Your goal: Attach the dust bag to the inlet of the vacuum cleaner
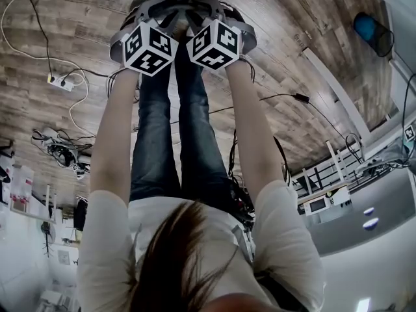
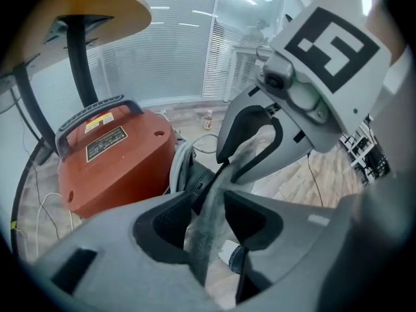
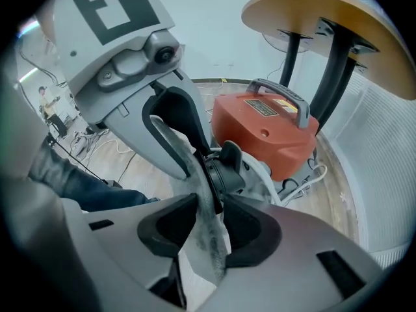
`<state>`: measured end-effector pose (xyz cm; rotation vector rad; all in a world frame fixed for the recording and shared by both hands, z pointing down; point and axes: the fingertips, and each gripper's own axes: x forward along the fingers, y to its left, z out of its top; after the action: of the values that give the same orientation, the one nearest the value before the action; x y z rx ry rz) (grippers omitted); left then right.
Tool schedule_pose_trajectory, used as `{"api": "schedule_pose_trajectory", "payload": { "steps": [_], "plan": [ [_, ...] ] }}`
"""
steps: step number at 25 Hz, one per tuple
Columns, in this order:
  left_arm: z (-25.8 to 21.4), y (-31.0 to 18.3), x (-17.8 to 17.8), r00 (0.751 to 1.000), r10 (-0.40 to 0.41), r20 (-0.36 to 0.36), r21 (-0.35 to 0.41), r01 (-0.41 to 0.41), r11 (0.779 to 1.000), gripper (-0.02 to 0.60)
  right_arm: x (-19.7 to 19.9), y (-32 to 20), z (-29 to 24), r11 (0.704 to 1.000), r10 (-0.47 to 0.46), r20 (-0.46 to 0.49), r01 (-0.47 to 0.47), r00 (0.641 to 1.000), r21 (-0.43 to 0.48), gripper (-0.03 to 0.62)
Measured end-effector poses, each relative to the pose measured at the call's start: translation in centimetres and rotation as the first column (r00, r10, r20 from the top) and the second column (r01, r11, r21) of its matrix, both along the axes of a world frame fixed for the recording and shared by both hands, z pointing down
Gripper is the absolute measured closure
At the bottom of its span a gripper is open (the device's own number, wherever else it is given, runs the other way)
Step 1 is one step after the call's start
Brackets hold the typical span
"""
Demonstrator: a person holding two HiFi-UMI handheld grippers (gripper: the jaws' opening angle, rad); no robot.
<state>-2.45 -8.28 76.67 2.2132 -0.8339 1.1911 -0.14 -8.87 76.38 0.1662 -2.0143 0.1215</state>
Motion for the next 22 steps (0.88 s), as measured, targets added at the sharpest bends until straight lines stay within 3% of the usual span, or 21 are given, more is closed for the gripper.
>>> {"api": "schedule_pose_trajectory", "payload": {
  "steps": [5, 15, 22],
  "plan": [
    [-0.2, 0.0, 0.2, 1.000, -0.013, -0.012, -0.008, 0.013, 1.000, 0.383, 0.0, -0.1, -0.2, 0.999, 0.032, 0.011, -0.032, 0.999, -0.016, 0.433],
    [-1.3, 0.2, -0.1, 0.999, -0.046, -0.015, 0.007, 0.046, 0.999, 0.379, -0.1, 0.7, -0.9, 0.999, 0.029, -0.001, -0.029, 1.000, -0.017, 0.414],
    [-3.3, 0.3, -0.4, 0.997, -0.080, -0.019, 0.022, 0.080, 0.997, 0.379, -0.2, 0.2, -3.6, 0.993, 0.121, 0.043, -0.121, 0.992, -0.010, 0.435]
  ]
}}
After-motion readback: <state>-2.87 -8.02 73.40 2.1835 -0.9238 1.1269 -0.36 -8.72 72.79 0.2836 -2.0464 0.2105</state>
